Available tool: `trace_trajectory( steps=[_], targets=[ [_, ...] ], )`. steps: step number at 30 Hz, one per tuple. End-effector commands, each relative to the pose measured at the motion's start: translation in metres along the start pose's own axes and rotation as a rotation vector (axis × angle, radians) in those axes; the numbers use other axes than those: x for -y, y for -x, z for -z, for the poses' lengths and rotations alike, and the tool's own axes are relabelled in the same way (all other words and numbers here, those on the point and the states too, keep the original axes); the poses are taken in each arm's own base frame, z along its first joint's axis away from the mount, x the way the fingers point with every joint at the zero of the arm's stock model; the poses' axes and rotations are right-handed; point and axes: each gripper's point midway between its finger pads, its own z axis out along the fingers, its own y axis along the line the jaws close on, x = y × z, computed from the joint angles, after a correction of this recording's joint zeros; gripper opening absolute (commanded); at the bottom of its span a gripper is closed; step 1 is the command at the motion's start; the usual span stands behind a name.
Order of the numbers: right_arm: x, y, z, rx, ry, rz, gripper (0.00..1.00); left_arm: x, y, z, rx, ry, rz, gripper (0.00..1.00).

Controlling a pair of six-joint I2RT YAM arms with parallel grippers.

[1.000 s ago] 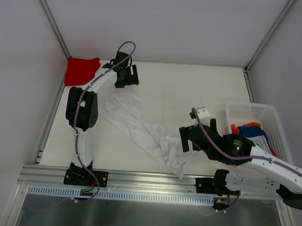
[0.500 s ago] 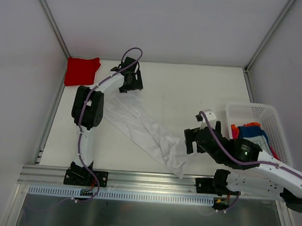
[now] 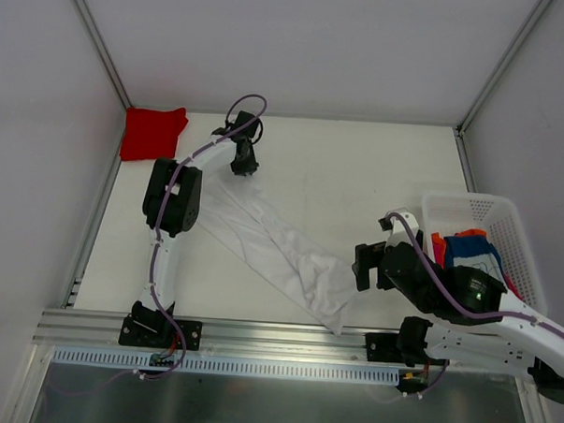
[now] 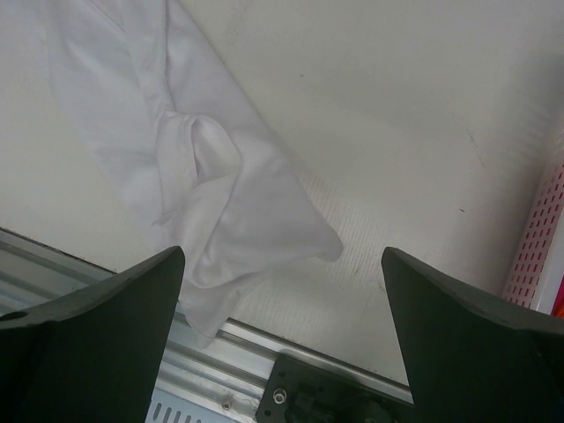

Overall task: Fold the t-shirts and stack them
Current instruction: Fold the tshirt

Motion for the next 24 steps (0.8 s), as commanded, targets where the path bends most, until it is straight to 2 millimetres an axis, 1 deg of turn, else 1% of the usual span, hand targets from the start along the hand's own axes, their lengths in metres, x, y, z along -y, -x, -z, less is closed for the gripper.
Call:
trace_trajectory(
  steps=[1,3,4,7,10,11,14,15,17,18,20,21,23,24],
  targets=[
    [0.005,-0.005,-0.001,-0.006,-0.013,0.013,1.00,0.002,-0.001,-0.005,-0.011,0.012,0.003,0.14],
    [0.005,-0.006,-0.002,-0.007,-0.018,0.014,0.99,0.002,-0.002,-0.007,-0.014,0.010,0.001,0.02],
    [0.005,-0.006,-0.002,-0.007,-0.020,0.013,0.99,0.003,-0.002,-0.007,-0.016,0.007,-0.003,0.00],
    [0.006,-0.007,-0.003,-0.009,-0.021,0.010,0.99,0.002,-0.003,-0.006,-0.018,0.009,-0.005,0.00],
    [0.005,-0.007,-0.003,-0.011,-0.022,0.008,0.99,0.000,-0.002,0.001,-0.012,0.008,-0.007,0.00],
    [0.005,-0.008,-0.003,-0.015,-0.021,0.003,0.99,0.000,-0.002,0.004,-0.008,0.008,-0.008,0.00],
    [0.002,-0.009,-0.005,-0.023,-0.020,0.003,1.00,0.001,0.005,0.021,0.021,-0.004,-0.016,0.00],
    [0.001,-0.009,-0.005,-0.025,-0.017,-0.001,0.99,0.001,0.010,0.035,0.042,-0.013,-0.021,0.00],
    [0.000,-0.010,-0.005,-0.032,-0.017,-0.004,1.00,0.004,0.016,0.053,0.074,-0.024,-0.028,0.00],
    [-0.001,-0.011,-0.006,-0.038,-0.017,-0.004,1.00,0.005,0.025,0.074,0.110,-0.044,-0.035,0.00],
    [-0.002,-0.011,-0.007,-0.042,-0.015,-0.007,1.00,0.008,0.033,0.096,0.150,-0.063,-0.050,0.00],
    [-0.005,-0.012,-0.008,-0.046,-0.010,-0.008,0.99,0.008,0.039,0.118,0.186,-0.082,-0.055,0.00],
    [-0.008,-0.011,-0.009,-0.048,0.002,-0.014,0.99,0.007,0.043,0.138,0.218,-0.097,-0.062,0.00],
    [-0.010,-0.012,-0.011,-0.052,0.003,-0.012,1.00,0.004,0.045,0.156,0.245,-0.109,-0.065,0.00]
  ],
)
